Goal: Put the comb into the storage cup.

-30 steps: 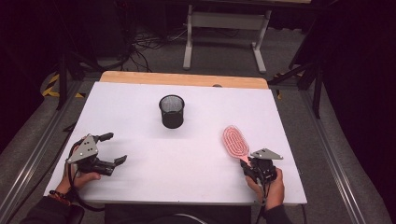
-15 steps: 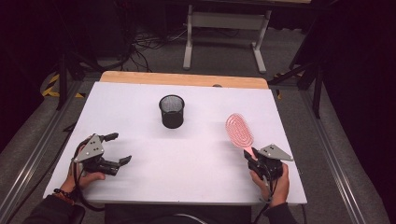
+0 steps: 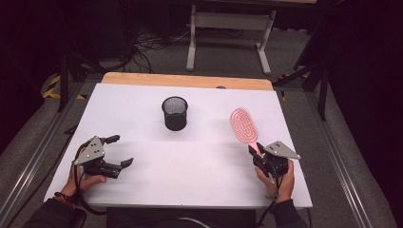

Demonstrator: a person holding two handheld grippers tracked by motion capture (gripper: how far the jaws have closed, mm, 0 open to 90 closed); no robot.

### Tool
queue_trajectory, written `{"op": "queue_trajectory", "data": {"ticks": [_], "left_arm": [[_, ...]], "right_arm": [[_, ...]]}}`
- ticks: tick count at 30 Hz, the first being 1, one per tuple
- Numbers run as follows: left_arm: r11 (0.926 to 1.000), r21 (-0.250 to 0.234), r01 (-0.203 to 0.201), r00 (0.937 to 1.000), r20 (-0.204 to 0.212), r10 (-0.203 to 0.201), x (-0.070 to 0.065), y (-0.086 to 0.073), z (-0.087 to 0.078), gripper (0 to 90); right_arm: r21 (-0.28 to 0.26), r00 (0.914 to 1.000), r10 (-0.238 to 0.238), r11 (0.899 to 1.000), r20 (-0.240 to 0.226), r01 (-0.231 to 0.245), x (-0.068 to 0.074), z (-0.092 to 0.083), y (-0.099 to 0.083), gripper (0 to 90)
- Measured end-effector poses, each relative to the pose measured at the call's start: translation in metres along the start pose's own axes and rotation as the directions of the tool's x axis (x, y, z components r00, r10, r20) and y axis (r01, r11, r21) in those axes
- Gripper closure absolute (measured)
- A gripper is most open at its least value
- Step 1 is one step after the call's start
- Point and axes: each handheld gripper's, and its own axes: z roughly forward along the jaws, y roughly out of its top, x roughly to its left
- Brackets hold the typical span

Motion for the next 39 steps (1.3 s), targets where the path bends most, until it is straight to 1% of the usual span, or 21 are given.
{"op": "queue_trajectory", "data": {"ticks": [1,3,4,7,12,13,20,31,39], "left_arm": [[1.0,0.0,0.001,1.0,0.001,-0.001,0.0,0.0,0.0,6.7],[1.0,0.002,0.0,1.0,0.001,0.0,0.0,0.0,0.0,6.8],[1.0,0.004,0.0,1.0,0.001,0.0,0.0,0.0,0.001,7.6],[0.9999,0.011,0.0,1.0,0.001,0.0,0.0,-0.001,0.001,7.9],[0.9999,0.012,-0.001,1.0,0.002,0.001,0.0,-0.001,0.001,7.8],[0.9999,0.012,-0.002,1.0,0.001,0.002,0.0,-0.001,0.001,7.7],[0.9999,0.014,0.0,1.0,0.005,0.0,0.0,-0.001,0.001,7.7],[0.9998,0.019,0.008,1.0,0.004,-0.009,0.001,-0.002,0.003,7.6],[0.9997,0.019,0.015,0.9999,0.002,-0.015,0.001,-0.002,0.002,7.6]], "right_arm": [[-0.001,1.0,0.001,1.0,0.006,-0.001,0.0,0.001,0.0,69.2],[-0.009,1.0,-0.003,1.0,-0.001,0.003,0.0,0.002,0.002,69.2],[-0.015,1.0,-0.006,1.0,0.004,0.006,0.001,0.002,0.003,69.1],[-0.031,1.0,-0.001,1.0,-0.002,0.001,0.001,0.003,0.003,69.2],[-0.032,1.0,-0.001,0.999,-0.003,0.001,0.004,0.005,0.002,69.1],[-0.041,1.0,-0.006,0.999,-0.005,0.006,0.005,0.005,0.002,69.2],[-0.051,0.9998,-0.015,0.999,-0.01,0.015,0.008,0.005,0.003,69.1],[-0.087,0.9995,-0.027,0.996,-0.014,0.026,0.009,0.007,0.01,69.1],[-0.12,0.9997,-0.023,0.993,-0.007,0.022,0.011,0.007,0.017,69.1]]}}
